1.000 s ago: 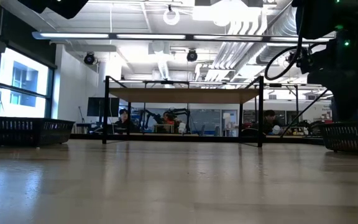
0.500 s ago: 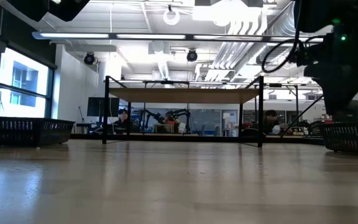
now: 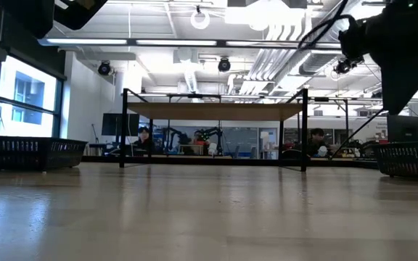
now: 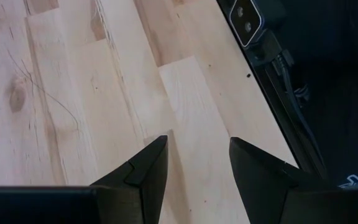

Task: Pick & Place Office Desk Supplies
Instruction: Put the top right black bin on the shelf

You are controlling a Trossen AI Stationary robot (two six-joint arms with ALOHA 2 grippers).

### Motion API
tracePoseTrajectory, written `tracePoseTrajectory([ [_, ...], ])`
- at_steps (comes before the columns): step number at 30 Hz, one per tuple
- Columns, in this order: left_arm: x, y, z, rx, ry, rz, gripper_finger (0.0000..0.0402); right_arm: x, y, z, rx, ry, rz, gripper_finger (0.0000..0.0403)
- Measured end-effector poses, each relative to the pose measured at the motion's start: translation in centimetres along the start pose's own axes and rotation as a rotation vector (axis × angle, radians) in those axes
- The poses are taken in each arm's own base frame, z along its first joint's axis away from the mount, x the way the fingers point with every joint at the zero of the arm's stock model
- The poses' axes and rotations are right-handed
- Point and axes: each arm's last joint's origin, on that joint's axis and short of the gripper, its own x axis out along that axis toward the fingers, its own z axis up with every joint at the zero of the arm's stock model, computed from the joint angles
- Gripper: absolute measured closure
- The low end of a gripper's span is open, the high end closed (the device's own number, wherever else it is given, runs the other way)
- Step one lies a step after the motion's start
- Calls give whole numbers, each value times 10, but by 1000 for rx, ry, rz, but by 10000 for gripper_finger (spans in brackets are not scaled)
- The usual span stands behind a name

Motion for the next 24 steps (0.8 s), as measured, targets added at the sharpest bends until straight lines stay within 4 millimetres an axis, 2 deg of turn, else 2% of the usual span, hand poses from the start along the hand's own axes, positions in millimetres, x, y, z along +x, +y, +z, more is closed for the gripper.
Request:
tracePoseTrajectory([
  [8,0,0,0,-2,0,0,237,-1,12,-1,-79,43,139,218],
  [12,0,0,0,1,0,0,237,-1,10,-1,-76,23,113,219],
  [17,0,0,0,1,0,0,237,-1,3,-8,-85,146,67,224],
  [24,0,-1,0,4,0,-1,237,-2,6,-16,-159,238,116,229],
])
